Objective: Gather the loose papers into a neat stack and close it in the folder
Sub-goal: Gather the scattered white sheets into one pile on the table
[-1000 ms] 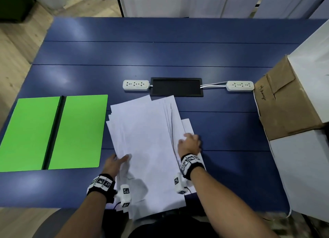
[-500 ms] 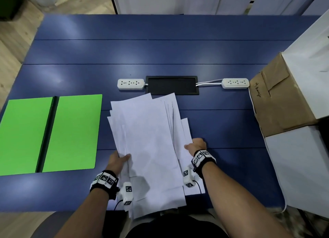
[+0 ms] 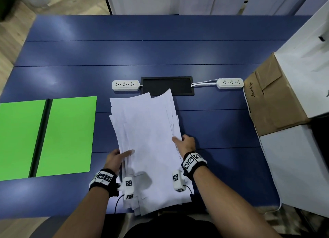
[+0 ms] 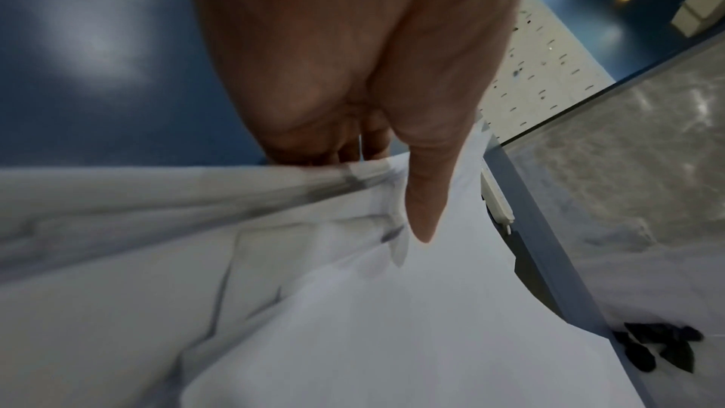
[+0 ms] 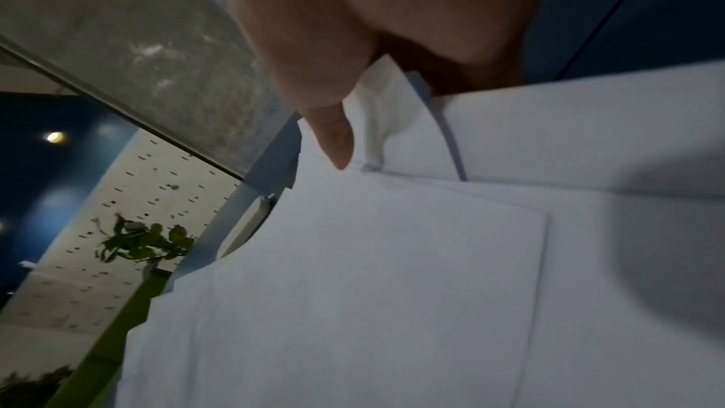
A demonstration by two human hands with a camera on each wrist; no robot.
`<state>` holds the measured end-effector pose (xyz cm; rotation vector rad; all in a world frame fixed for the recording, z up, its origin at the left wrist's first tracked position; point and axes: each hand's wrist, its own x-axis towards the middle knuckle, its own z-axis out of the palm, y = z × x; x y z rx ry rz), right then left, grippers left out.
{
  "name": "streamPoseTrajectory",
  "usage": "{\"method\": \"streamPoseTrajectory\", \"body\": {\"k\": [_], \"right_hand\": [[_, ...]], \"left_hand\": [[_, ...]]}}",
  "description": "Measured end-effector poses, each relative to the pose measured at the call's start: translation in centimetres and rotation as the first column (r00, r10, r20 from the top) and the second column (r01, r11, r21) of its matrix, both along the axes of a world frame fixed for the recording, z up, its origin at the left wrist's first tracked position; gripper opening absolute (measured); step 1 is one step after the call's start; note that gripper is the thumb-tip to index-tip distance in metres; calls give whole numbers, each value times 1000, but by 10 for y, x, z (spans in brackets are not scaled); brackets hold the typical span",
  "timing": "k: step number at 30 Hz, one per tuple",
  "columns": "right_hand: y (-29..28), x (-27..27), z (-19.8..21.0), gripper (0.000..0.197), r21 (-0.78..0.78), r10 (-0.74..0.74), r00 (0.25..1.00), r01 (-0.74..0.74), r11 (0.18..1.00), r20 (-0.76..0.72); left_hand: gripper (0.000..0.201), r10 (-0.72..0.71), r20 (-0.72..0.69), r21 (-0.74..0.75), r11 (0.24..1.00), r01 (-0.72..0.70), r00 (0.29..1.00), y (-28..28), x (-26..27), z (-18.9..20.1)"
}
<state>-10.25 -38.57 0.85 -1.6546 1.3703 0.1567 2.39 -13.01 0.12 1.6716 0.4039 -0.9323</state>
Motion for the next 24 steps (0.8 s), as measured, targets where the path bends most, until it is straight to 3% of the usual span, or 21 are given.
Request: {"method": "streamPoseTrajectory", "body": {"k": [3,7,9,16,19,22,24], "right_hand": [[5,4,3,37,-19,6,998,-8,1000,-66],[-6,4,9,72,127,-106,993,113,986,-60],[-14,2,9,78,185,-121,990,134,974,-78],[-24,-1,2,53,245,-53,997,65,967,-52],[-26,-1,5,37,272,-18,1000,22,962,-18],[-19,4,9,54,321,-10,1000,3,947,21],[-11,8,10,84,330,-11,1000,6,944,12]], "left_hand": [[50,-30,-63,-82,996,25,998,-6,1,5],[61,-73,-52,-61,996,70,996,-8,2,1],[59,-73,-49,-50,996,71,996,-8,2,-1],[76,-29,-116,56,998,36,993,-5,5,-11],[72,-88,-145,108,989,104,986,-5,7,-12],[70,-107,-151,70,990,119,983,-10,4,-2],[65,-71,-148,61,995,81,986,-12,3,2]]}}
